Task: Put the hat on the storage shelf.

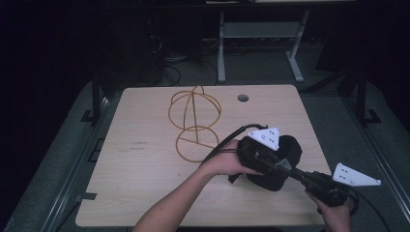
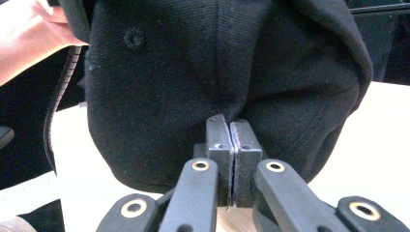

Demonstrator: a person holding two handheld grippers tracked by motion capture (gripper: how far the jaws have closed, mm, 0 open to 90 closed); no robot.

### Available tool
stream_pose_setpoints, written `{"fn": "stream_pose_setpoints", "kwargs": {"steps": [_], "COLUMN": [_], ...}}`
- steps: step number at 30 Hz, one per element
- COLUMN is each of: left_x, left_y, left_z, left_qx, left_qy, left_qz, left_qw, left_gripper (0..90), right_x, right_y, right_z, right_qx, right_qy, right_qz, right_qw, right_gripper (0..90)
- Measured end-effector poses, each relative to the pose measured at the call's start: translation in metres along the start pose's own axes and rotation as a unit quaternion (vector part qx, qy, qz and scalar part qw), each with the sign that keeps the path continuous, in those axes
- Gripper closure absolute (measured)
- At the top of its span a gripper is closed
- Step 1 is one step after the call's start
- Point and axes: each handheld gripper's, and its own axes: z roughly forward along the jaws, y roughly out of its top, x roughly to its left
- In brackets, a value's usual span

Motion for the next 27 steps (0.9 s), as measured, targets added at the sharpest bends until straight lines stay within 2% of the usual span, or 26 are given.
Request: {"fn": "stream_pose_setpoints", "kwargs": {"steps": [3,6,9,10,12,13,14,15,17,18,21,26,27], "left_x": [0.0,0.0,-0.001,-0.003,-0.005,-0.005,-0.008,-0.009,-0.009,-0.01,-0.011,-0.017,-0.017], "left_y": [-0.003,-0.01,-0.013,-0.015,-0.017,-0.017,-0.018,-0.019,-0.02,-0.022,-0.024,-0.036,-0.036], "left_z": [-0.004,-0.013,-0.016,-0.018,-0.02,-0.02,-0.022,-0.024,-0.026,-0.029,-0.032,-0.044,-0.044], "left_qx": [-0.001,0.005,0.013,0.023,0.034,0.034,0.039,0.042,0.047,0.051,0.051,0.056,0.056], "left_qy": [0.009,0.035,0.048,0.064,0.082,0.082,0.099,0.106,0.109,0.12,0.129,0.156,0.156], "left_qz": [-0.002,-0.01,-0.012,-0.014,-0.011,-0.011,-0.01,-0.011,-0.01,-0.013,-0.017,-0.021,-0.021], "left_qw": [1.0,0.9993,0.9987,0.9976,0.996,0.996,0.9943,0.9935,0.9929,0.9913,0.9902,0.986,0.986], "left_gripper": [80.3,75.0,70.4,68.8,64.4,62.7,60.2,57.9,56.0,54.6,51.8,45.4,44.6], "right_x": [0.0,0.0,0.0,0.001,0.002,0.002,0.003,0.003,0.003,0.002,0.001,-0.001,-0.001], "right_y": [0.001,0.004,0.005,0.006,0.008,0.008,0.009,0.01,0.01,0.011,0.013,0.023,0.023], "right_z": [-0.002,-0.005,-0.006,-0.005,-0.005,-0.005,-0.004,-0.004,-0.005,-0.006,-0.007,-0.011,-0.011], "right_qx": [0.001,0.0,0.002,0.005,0.007,0.007,0.012,0.015,0.017,0.02,0.023,0.038,0.038], "right_qy": [-0.005,-0.012,-0.013,-0.016,-0.016,-0.016,-0.017,-0.019,-0.02,-0.023,-0.026,-0.033,-0.033], "right_qz": [-0.002,-0.004,-0.004,-0.007,-0.01,-0.01,-0.013,-0.014,-0.014,-0.014,-0.018,-0.026,-0.026], "right_qw": [1.0,0.9999,0.9999,0.9998,0.9998,0.9998,0.9997,0.9996,0.9996,0.9994,0.9992,0.9984,0.9984], "right_gripper": [89.2,89.2,89.2,89.2,89.3,89.3,89.3,89.2,89.3,89.3,89.3,89.3,89.3]}}
